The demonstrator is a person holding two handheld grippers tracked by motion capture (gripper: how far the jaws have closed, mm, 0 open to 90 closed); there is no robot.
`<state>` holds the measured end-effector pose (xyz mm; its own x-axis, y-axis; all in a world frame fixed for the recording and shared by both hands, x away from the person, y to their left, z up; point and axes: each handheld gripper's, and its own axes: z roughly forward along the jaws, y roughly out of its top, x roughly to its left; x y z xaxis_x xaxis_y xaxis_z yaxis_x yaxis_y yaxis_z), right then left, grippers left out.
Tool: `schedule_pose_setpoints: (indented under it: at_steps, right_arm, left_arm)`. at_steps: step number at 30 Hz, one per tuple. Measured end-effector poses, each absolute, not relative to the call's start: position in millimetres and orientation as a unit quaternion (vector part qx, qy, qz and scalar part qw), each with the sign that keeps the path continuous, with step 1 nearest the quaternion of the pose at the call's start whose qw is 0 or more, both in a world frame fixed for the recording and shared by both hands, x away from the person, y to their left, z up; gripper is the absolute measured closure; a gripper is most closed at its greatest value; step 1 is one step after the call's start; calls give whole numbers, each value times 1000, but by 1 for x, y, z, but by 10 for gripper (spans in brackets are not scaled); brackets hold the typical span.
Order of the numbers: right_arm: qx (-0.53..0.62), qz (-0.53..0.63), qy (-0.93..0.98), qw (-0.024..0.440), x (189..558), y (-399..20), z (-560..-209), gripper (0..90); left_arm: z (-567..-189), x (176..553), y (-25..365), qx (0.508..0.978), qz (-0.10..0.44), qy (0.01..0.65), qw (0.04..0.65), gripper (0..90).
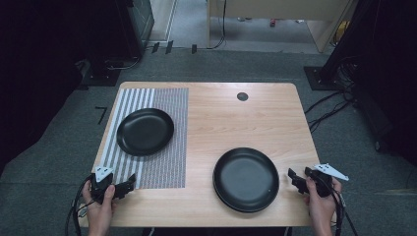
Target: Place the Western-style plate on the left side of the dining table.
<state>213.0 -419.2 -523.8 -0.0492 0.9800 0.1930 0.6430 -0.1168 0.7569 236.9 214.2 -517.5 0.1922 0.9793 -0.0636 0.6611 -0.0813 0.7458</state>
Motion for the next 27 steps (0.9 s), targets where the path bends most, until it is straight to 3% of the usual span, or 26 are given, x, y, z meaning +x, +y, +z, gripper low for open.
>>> schedule_pose_setpoints:
  at_steps: [13, 27]
  right_arm:
    - [631, 306, 661, 269, 216, -404, -525, 229]
    - [631, 306, 661, 268, 216, -404, -525, 224]
  left_arm:
    - [-518, 237, 212, 703, 243, 585, 323, 101]
    - [-518, 237, 214, 699, 237, 586, 333, 99]
